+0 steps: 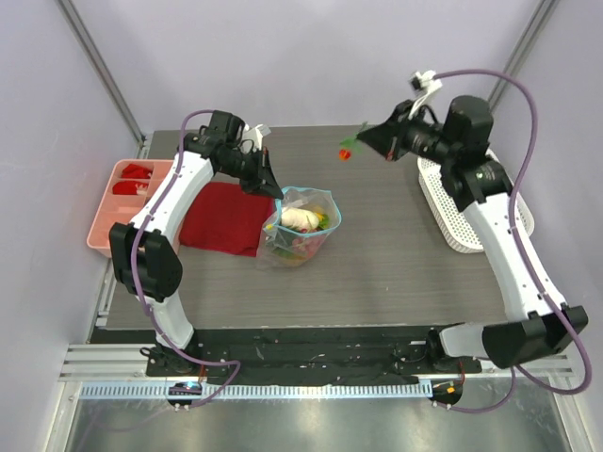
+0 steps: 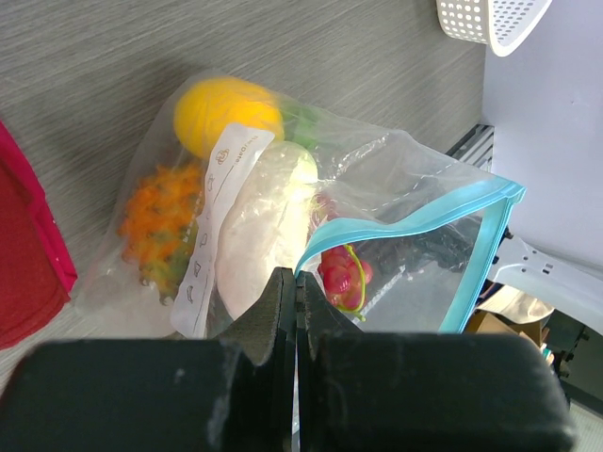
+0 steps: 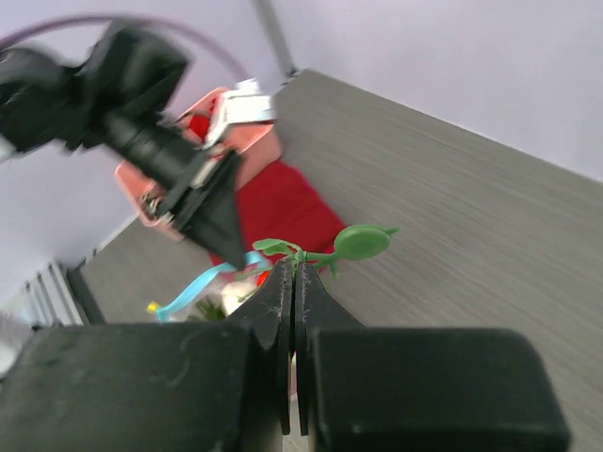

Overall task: Place the food in the zip-top bag and seal the zipper
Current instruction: Place the fake fruit in the zipper food storage bag, then zip the zipper food storage bag at the center of the board.

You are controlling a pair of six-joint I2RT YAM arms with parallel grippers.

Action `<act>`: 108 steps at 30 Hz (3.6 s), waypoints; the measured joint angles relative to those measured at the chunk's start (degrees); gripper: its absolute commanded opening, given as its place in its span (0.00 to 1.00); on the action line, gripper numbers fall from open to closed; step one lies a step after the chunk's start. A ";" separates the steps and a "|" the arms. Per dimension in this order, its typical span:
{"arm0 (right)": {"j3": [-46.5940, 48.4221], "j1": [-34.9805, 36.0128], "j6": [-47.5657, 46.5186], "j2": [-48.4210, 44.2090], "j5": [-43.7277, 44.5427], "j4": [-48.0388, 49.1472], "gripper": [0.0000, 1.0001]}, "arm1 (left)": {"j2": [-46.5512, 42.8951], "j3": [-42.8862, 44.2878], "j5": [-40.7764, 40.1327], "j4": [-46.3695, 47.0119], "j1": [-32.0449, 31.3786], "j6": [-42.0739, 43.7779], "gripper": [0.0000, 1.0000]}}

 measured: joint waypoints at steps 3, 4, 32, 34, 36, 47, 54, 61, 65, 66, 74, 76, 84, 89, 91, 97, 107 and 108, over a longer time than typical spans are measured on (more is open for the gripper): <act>-1.84 6.56 -4.66 -2.80 0.68 -0.52 0.01 | -0.04 0.00 0.00 0.00 0.00 0.02 0.02; -2.56 8.46 -6.40 -3.32 1.22 -0.90 0.01 | -0.07 0.00 0.00 -0.02 0.00 0.02 0.02; -7.78 26.49 -19.58 -1.62 30.23 -14.88 0.96 | -0.48 0.79 0.00 -1.40 -0.61 2.49 0.02; -7.93 24.76 -16.68 -1.73 30.08 -16.81 0.94 | -0.52 0.79 0.00 -1.38 -0.76 2.49 0.02; -8.63 23.34 -13.84 -1.70 29.46 -18.34 0.90 | -0.59 0.79 0.02 -1.36 -0.94 2.49 0.03; -13.31 14.53 0.90 1.70 8.72 -22.75 0.01 | -0.70 1.77 0.83 -1.36 -4.92 2.67 0.04; -16.00 8.81 11.06 3.06 -1.14 -21.00 0.01 | -0.61 7.61 2.08 -1.81 -8.96 3.72 0.13; -20.59 7.63 20.41 -3.96 -2.99 -14.69 0.01 | -0.83 11.13 1.11 -3.02 -12.59 10.36 0.46; -22.62 7.54 22.60 -4.74 -2.91 -13.53 0.01 | -5.81 1.86 1.68 -0.26 -11.02 12.20 0.76; -23.15 7.50 23.06 -4.72 -2.73 -13.44 0.01 | -9.38 -3.82 1.33 2.25 -9.46 12.57 0.81; -24.39 5.99 25.00 -4.96 -2.25 -12.98 0.01 | -42.38 -36.39 -5.27 19.85 -5.81 19.65 0.96; -24.59 5.73 25.59 -4.98 -2.27 -12.76 0.01 | -47.34 -42.21 -3.93 25.70 -6.14 21.90 0.96; -24.83 5.22 25.97 -4.98 -2.64 -12.15 0.01 | -46.64 -58.75 -1.88 44.83 -7.54 28.22 0.82; -25.62 4.50 25.53 -5.03 -3.37 -11.93 0.01 | -43.08 -60.96 -1.53 56.70 -9.49 28.59 0.74; -25.83 4.20 25.31 -5.07 -3.39 -11.93 0.01 | -41.31 -60.96 -1.05 61.79 -10.29 28.02 0.65; -25.83 3.72 24.28 -5.07 -3.39 -11.93 0.01 | -36.65 -60.96 0.17 70.47 -13.14 24.90 0.30; -26.58 2.58 21.68 -5.09 -3.37 -12.37 0.01 | -39.54 -56.24 -0.09 66.05 -13.55 26.80 0.00; -26.58 2.40 21.38 -5.09 -3.34 -12.44 0.01 | -40.30 -55.63 -0.07 64.85 -13.55 27.69 0.00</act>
